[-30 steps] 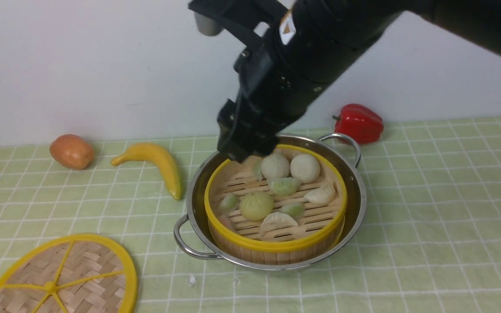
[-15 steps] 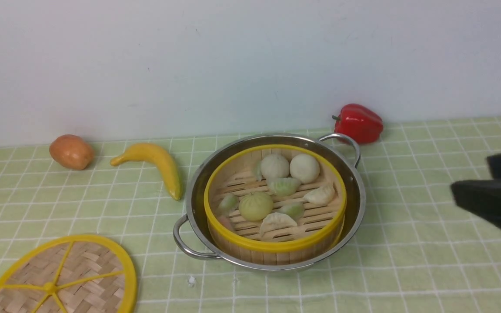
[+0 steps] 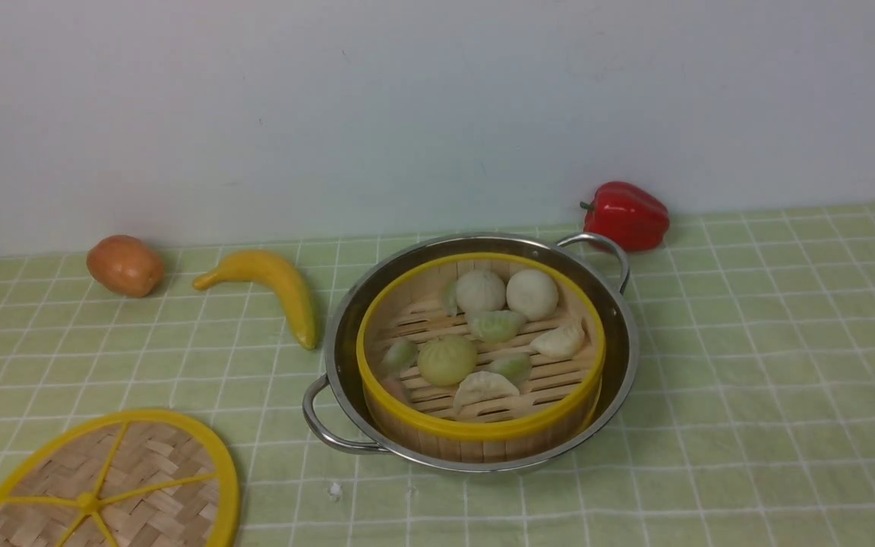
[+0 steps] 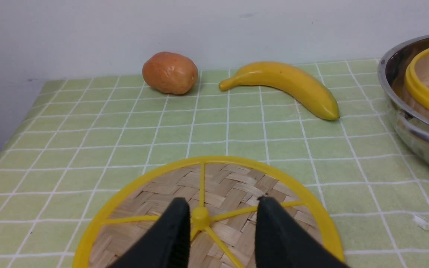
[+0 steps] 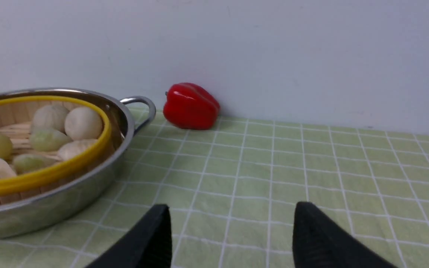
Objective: Place the steamer in the pot on the green tablecloth, and put the lid on the steamer.
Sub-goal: 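Grasp the bamboo steamer lid lying on the table by its centre knob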
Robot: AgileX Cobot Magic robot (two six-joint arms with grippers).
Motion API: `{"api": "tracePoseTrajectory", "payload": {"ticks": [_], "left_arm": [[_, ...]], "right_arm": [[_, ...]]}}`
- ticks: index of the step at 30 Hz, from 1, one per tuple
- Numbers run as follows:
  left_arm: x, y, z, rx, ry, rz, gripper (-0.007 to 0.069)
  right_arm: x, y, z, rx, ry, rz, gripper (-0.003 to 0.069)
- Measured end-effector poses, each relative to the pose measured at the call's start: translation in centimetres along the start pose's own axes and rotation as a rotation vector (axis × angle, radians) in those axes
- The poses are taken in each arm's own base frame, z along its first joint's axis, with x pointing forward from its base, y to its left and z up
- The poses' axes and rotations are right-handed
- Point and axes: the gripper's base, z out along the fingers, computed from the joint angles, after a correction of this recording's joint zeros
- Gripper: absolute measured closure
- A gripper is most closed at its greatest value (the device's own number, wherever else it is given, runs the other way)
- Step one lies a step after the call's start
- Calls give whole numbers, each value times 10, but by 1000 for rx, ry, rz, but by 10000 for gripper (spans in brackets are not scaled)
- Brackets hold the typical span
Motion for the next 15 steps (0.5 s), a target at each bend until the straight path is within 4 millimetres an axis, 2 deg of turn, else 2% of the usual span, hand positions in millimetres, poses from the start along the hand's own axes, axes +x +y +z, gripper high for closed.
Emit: {"api": "tracePoseTrajectory", "payload": {"ticks": [7,15], "left_arm": [[0,0,0,0,-1,0,382],[0,0,0,0,-1,0,382]], "right_arm": [[36,-3,4,22,43,8,222],[37,-3,5,21,23,8,222]]}}
